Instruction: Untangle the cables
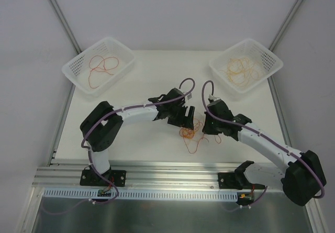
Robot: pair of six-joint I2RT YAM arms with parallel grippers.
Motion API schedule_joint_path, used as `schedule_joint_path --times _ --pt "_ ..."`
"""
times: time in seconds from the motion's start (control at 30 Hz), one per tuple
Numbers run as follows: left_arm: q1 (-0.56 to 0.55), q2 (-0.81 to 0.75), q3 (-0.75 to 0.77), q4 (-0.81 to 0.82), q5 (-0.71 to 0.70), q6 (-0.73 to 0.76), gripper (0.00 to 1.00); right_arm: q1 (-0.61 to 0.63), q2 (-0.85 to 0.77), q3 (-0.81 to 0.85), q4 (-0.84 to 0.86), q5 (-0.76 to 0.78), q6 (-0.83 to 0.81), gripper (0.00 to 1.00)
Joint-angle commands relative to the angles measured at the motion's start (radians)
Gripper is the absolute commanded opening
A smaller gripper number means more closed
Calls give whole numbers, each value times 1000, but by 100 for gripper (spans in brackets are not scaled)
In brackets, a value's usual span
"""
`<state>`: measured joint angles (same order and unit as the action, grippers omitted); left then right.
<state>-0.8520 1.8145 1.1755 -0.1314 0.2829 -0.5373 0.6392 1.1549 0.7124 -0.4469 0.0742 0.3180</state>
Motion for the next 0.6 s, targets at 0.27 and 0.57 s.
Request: schedule_joint_path --times 0.27,0.57 --pt "-12 126 32 13 -44 2 26 -3 -153 137 -131 -25 -57 1" --pt "56 13 -95 12 -111 31 0 -29 -250 358 -335 121 -204 1"
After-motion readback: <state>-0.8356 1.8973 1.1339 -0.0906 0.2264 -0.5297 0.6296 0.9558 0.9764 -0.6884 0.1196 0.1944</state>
